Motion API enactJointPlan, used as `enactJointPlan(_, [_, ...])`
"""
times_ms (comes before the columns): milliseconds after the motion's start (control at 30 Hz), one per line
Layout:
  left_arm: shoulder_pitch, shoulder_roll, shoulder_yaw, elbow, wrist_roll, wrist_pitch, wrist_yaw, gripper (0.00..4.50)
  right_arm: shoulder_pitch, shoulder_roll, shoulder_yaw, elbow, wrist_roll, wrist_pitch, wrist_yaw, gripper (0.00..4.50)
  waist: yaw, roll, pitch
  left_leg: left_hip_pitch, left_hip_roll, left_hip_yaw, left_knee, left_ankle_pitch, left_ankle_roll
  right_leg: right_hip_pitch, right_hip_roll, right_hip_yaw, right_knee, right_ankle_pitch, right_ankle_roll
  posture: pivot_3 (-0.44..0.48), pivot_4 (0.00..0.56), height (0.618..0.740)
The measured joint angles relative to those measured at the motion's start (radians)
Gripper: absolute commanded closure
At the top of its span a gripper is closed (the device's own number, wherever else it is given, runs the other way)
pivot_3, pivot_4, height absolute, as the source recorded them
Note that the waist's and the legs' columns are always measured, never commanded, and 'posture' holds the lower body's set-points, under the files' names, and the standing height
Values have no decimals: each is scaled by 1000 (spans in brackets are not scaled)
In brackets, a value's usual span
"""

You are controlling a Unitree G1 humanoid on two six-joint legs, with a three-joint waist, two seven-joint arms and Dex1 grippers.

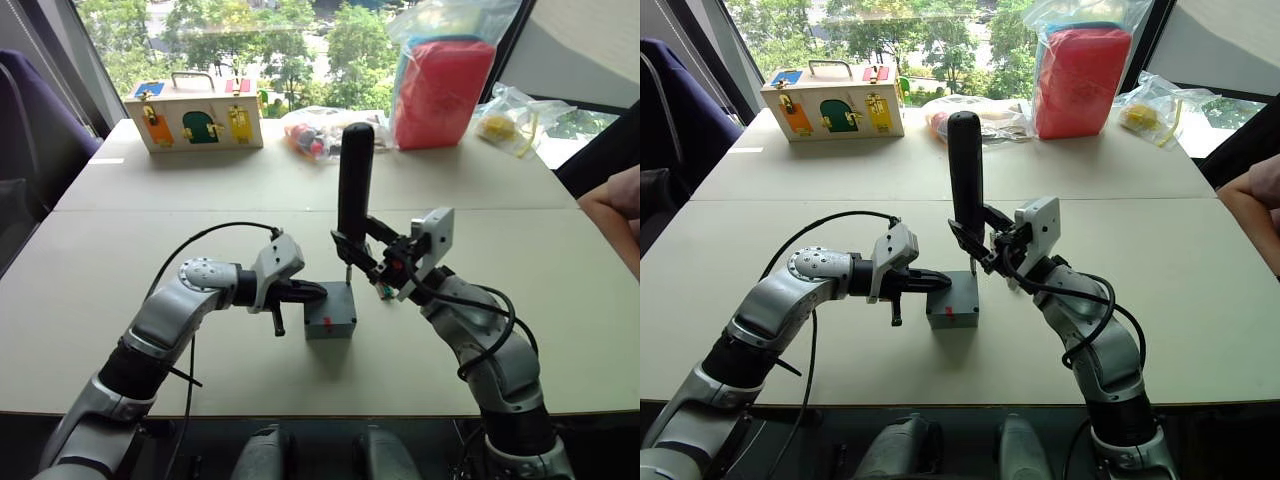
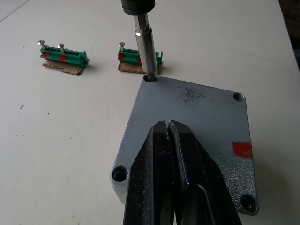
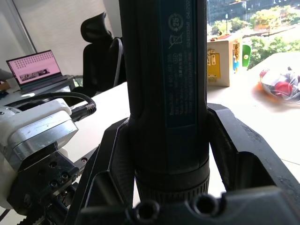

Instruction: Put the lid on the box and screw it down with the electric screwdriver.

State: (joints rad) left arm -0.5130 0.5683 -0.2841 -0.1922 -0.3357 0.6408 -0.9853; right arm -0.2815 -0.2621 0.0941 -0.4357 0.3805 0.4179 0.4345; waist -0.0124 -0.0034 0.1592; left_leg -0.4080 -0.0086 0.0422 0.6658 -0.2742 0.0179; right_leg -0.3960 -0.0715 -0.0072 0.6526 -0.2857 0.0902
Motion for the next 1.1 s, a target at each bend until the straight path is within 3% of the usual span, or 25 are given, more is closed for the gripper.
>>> enactJointPlan(1100, [5,9,-8,0,1,-19,-36,4500,6,48,-29,28,19,-11,-31,2637,1,0,0,0,0,0,0,0,0,0,-1,0,0,0,0,0,150,740])
